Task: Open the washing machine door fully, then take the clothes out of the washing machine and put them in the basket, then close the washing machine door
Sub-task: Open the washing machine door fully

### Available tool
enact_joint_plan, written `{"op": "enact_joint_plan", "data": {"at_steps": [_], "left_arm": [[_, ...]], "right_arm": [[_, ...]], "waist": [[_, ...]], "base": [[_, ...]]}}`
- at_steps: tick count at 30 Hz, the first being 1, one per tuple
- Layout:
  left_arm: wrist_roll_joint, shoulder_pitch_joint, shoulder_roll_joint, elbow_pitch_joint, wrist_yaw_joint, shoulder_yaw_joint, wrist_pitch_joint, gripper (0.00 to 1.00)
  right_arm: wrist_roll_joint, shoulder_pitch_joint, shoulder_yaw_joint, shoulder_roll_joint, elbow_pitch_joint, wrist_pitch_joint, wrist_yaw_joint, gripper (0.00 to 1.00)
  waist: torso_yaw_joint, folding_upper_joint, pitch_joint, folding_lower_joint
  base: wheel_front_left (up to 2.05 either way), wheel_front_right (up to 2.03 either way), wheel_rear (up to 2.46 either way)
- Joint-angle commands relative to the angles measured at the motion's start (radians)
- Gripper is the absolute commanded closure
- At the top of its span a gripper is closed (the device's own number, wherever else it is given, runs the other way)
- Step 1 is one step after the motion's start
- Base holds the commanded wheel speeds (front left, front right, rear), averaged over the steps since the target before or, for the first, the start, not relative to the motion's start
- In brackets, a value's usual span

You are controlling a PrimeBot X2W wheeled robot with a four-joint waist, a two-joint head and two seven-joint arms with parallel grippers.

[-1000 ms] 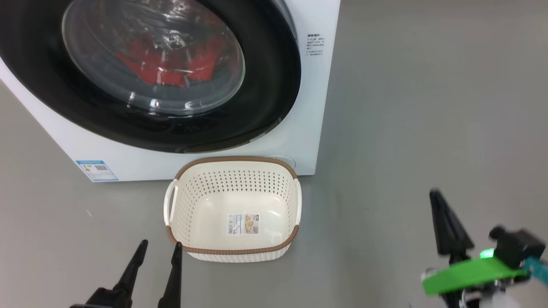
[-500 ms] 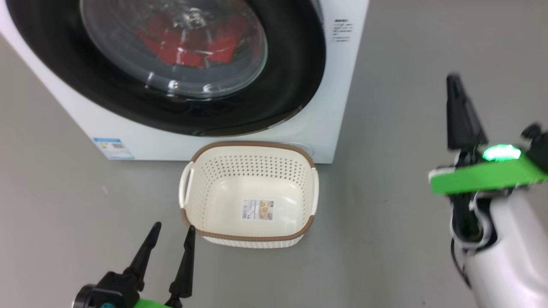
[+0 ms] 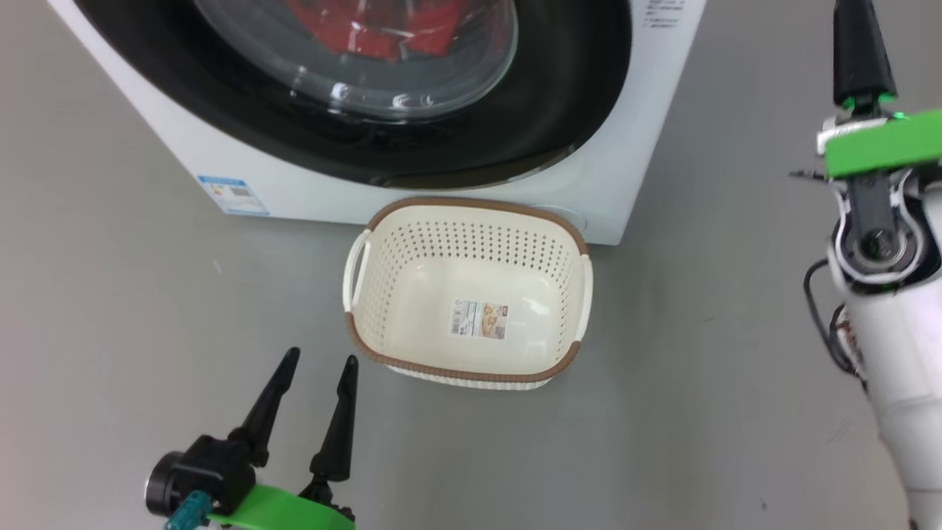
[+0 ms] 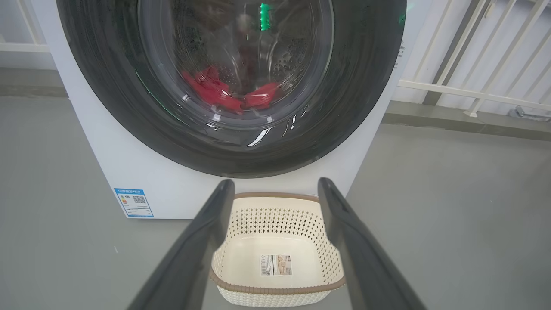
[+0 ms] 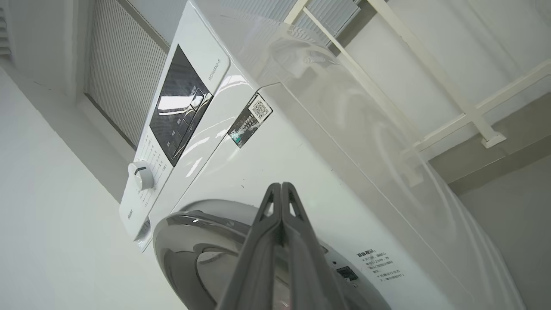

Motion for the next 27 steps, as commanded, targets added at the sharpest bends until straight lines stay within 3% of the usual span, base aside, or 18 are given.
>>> {"op": "enact_joint_plan", "data": {"at_steps": [1, 5, 12, 21, 27], "left_arm": [[-0.015, -0.032, 0.011, -0.02, -0.006, 0.022, -0.009, 0.0], [-0.027, -0.043, 0.011, -0.013, -0.006, 0.003, -0.009, 0.0], [-0.037, -0.052, 0.011, 0.002, -0.006, -0.028, -0.009, 0.0], [-0.05, -0.063, 0.011, 0.017, -0.006, -0.058, -0.009, 0.0], [-0.057, -0.069, 0.011, 0.019, -0.006, -0.078, -0.009, 0.0]], "right_arm": [[0.055, -0.051, 0.031, -0.017, -0.011, 0.04, 0.001, 1.0], [0.149, -0.116, 0.075, -0.067, 0.046, 0.14, 0.001, 1.0], [0.318, -0.207, 0.107, -0.099, 0.15, 0.337, 0.001, 1.0], [0.422, -0.315, 0.129, -0.113, 0.285, 0.548, 0.001, 1.0], [0.455, -0.363, 0.118, -0.113, 0.31, 0.597, 0.001, 1.0]], "waist": [[0.03, 0.0, 0.029, 0.0], [0.046, 0.0, 0.044, 0.0], [0.07, 0.0, 0.063, 0.0], [0.093, 0.0, 0.085, -0.0001], [0.104, 0.0, 0.101, -0.0001]], "base": [[0.0, 0.0, 0.0], [0.0, 0.0, 0.0], [0.0, 0.0, 0.0], [0.0, 0.0, 0.0], [0.0, 0.0, 0.0]]}}
